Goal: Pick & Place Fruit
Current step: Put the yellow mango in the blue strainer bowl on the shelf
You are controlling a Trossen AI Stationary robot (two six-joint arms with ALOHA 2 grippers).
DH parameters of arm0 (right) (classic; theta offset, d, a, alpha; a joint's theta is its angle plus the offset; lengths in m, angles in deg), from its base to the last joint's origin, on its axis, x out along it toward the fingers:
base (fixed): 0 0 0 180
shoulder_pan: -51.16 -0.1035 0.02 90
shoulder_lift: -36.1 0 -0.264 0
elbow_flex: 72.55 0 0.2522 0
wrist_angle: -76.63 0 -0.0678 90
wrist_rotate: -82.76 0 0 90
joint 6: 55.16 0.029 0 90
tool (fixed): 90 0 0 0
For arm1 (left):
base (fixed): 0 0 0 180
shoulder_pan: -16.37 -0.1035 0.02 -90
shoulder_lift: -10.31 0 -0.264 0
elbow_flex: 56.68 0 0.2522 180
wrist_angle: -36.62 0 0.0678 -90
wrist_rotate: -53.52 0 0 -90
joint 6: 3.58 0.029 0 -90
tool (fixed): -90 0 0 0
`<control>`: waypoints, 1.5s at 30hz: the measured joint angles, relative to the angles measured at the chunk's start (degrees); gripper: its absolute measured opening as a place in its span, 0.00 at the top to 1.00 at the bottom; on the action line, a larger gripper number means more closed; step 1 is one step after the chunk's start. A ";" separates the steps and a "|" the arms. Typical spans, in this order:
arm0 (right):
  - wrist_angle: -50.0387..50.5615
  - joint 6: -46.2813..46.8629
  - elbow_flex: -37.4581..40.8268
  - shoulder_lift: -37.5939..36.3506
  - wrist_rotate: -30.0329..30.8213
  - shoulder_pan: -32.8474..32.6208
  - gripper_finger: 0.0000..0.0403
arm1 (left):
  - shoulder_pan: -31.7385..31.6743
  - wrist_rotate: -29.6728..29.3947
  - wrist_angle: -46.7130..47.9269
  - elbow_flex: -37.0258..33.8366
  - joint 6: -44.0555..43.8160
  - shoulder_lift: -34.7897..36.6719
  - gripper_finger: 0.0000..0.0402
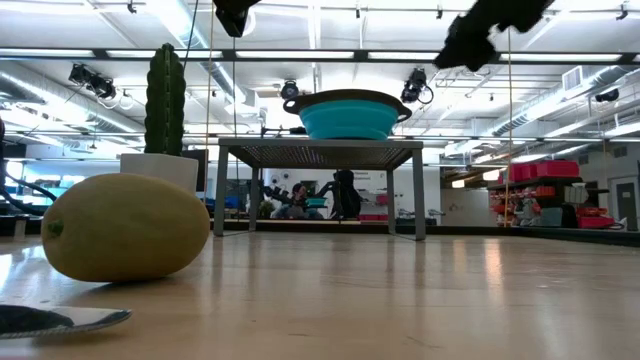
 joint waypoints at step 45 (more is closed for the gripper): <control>-5.32 37.73 0.02 25.66 6.96 -33.37 0.12 | 0.00 0.04 1.09 -0.02 -1.92 0.00 0.53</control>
